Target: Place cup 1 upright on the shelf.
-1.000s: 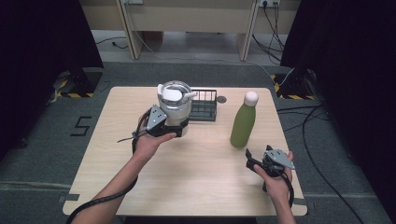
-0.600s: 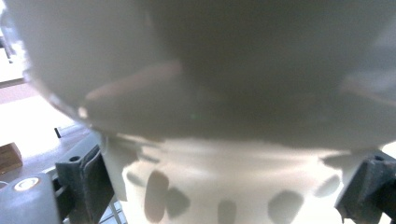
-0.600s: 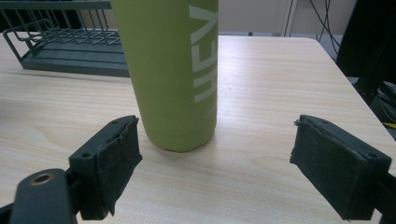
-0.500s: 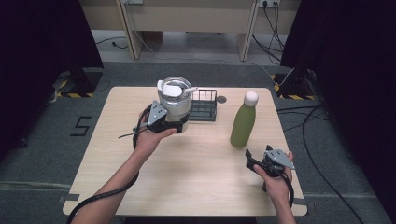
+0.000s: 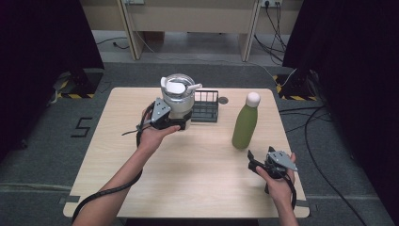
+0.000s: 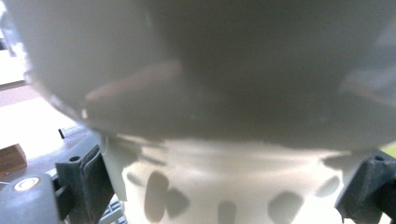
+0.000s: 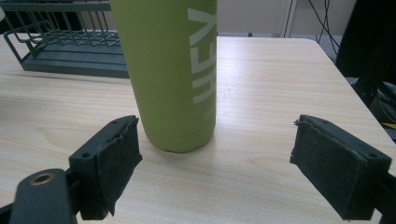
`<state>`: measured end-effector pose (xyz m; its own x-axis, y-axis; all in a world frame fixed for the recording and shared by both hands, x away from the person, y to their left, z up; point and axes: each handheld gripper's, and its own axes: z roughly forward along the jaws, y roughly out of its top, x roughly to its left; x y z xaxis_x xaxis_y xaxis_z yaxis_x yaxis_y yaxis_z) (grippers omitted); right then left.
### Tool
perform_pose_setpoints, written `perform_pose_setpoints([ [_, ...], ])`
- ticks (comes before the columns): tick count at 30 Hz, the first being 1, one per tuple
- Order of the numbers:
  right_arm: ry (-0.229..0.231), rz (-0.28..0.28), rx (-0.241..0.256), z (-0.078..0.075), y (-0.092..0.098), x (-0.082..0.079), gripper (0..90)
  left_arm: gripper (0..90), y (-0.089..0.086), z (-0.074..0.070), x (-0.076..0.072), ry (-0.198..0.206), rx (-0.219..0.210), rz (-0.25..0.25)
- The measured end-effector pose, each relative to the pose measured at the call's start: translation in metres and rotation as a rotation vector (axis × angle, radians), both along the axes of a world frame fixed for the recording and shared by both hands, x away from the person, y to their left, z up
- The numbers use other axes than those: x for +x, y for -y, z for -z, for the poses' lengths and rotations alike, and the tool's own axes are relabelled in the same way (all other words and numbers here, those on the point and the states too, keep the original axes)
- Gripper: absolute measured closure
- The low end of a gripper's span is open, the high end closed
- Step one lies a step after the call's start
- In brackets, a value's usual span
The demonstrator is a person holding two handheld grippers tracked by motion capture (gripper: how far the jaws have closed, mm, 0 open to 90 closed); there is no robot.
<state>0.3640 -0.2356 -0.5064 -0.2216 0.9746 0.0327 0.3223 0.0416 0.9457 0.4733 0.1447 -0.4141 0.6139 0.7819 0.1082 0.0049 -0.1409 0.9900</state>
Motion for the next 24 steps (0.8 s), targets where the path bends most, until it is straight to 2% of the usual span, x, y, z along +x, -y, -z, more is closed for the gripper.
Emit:
perform_pose_setpoints([
  [7,0.000,0.000,0.002,0.000,0.000,0.000,14.9,10.1,0.002,-0.002,0.006,0.000,-0.007,0.001],
  [23,-0.008,0.004,0.011,0.001,0.000,0.000,14.9,10.1,0.003,-0.005,0.022,0.000,-0.010,-0.031],
  [24,-0.007,0.003,0.010,0.001,0.000,0.000,14.9,10.1,0.003,-0.006,0.024,0.009,-0.005,-0.036],
])
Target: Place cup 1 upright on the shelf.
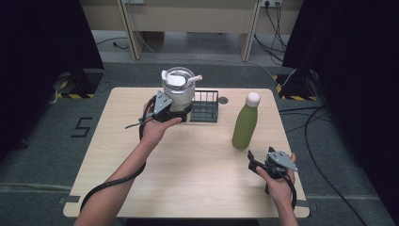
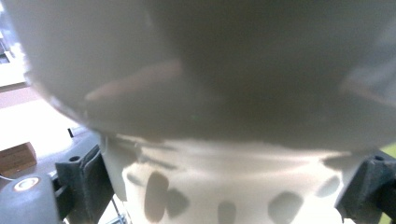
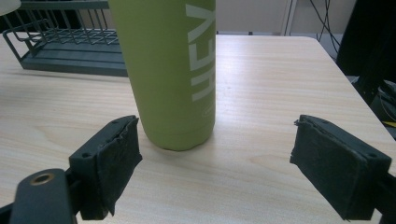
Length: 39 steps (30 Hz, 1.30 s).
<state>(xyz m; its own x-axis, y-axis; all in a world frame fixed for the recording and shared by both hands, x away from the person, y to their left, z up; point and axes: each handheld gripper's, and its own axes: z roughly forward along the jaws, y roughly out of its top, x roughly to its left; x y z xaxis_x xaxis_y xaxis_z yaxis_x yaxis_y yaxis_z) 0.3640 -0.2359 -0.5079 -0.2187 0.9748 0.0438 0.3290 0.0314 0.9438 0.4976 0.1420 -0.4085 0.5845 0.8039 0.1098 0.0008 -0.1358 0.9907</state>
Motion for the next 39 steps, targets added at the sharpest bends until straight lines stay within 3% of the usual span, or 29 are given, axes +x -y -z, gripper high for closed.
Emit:
perform_pose_setpoints([
  [9,0.001,-0.001,-0.004,0.001,0.001,0.000,14.9,10.1,0.000,-0.004,0.011,-0.005,-0.021,-0.017],
  [10,0.000,-0.001,-0.005,0.001,0.001,0.000,14.9,10.1,-0.001,-0.005,0.012,0.004,-0.007,-0.021],
  [39,-0.003,0.001,-0.005,0.002,0.004,0.000,14.9,10.1,0.000,-0.012,0.043,-0.014,-0.019,-0.070],
])
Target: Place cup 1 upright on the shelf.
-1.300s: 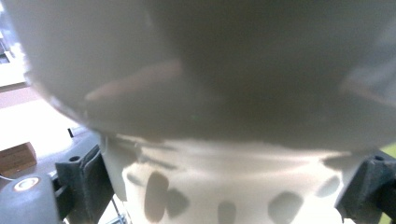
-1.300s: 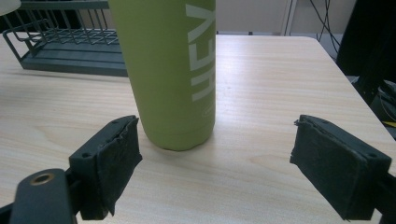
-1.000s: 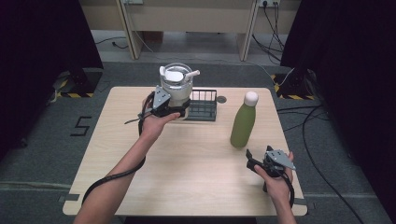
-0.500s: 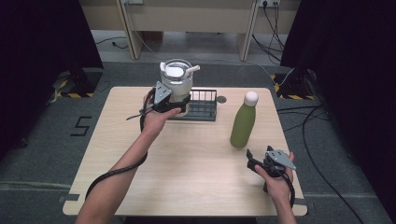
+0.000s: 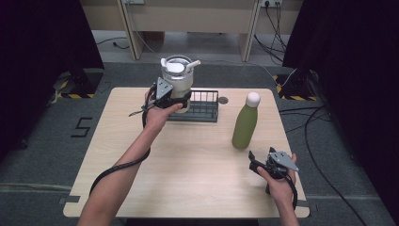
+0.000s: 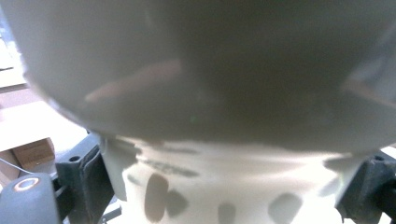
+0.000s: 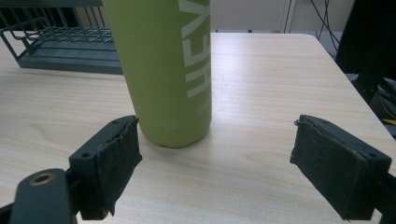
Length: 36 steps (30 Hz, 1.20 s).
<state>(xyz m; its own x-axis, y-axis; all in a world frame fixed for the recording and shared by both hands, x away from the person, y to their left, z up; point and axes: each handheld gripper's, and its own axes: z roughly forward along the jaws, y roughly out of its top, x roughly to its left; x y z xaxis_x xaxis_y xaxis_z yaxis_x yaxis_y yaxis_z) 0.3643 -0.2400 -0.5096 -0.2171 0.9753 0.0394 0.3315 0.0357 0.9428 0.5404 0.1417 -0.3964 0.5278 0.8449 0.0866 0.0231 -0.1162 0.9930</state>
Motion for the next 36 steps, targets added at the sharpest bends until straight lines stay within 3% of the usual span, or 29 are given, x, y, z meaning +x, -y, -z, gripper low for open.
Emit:
perform_pose_setpoints([
  [36,-0.005,-0.008,0.004,0.001,0.000,0.001,14.9,10.0,-0.002,-0.012,0.031,0.007,-0.016,-0.048],
])
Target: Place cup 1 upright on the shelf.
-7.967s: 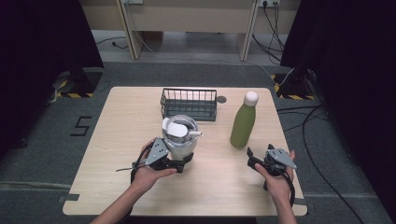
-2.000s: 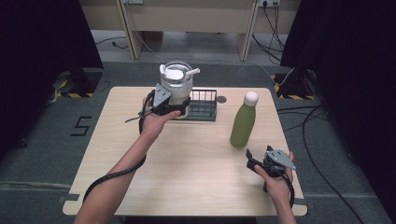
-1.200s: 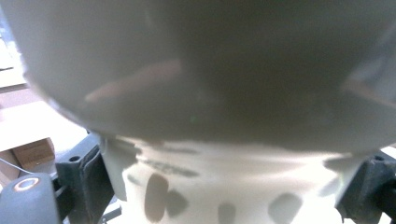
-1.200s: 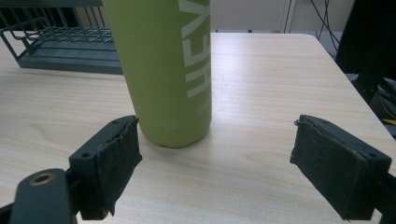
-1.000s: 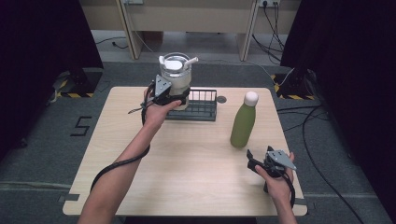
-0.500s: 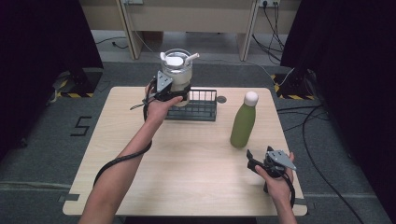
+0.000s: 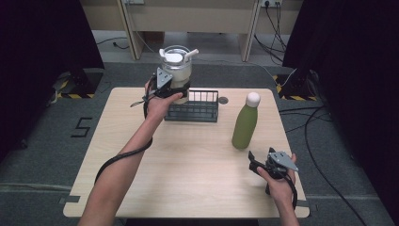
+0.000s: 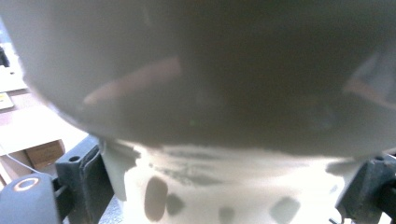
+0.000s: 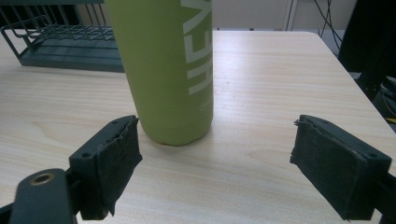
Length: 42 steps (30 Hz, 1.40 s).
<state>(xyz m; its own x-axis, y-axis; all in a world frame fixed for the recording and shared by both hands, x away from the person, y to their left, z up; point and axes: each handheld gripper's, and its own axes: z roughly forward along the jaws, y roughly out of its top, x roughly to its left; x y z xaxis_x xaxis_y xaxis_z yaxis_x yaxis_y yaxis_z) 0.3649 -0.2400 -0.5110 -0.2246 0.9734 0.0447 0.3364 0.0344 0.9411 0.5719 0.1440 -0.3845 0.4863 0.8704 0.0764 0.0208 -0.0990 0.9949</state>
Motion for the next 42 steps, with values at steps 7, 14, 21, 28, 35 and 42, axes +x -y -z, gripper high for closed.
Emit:
perform_pose_setpoints([
  [7,-0.003,0.004,0.004,0.000,0.000,0.000,14.9,10.0,-0.001,0.002,0.006,-0.008,0.000,-0.004],
  [14,-0.004,0.002,0.004,0.000,0.000,0.000,14.9,10.0,-0.001,0.008,0.011,-0.016,0.004,-0.013],
  [21,-0.007,0.001,0.003,0.001,0.000,0.000,14.9,10.0,-0.001,0.014,0.016,-0.031,-0.002,-0.024],
  [28,-0.007,-0.001,-0.003,0.002,0.000,0.000,14.9,10.0,0.001,0.018,0.018,-0.038,0.006,-0.023],
  [35,-0.009,-0.002,-0.005,0.002,0.000,0.000,14.9,10.0,0.002,0.019,0.019,-0.040,0.001,-0.027],
  [42,-0.009,-0.005,-0.005,0.002,0.000,0.000,14.9,10.0,0.003,0.021,0.023,-0.044,0.002,-0.029],
])
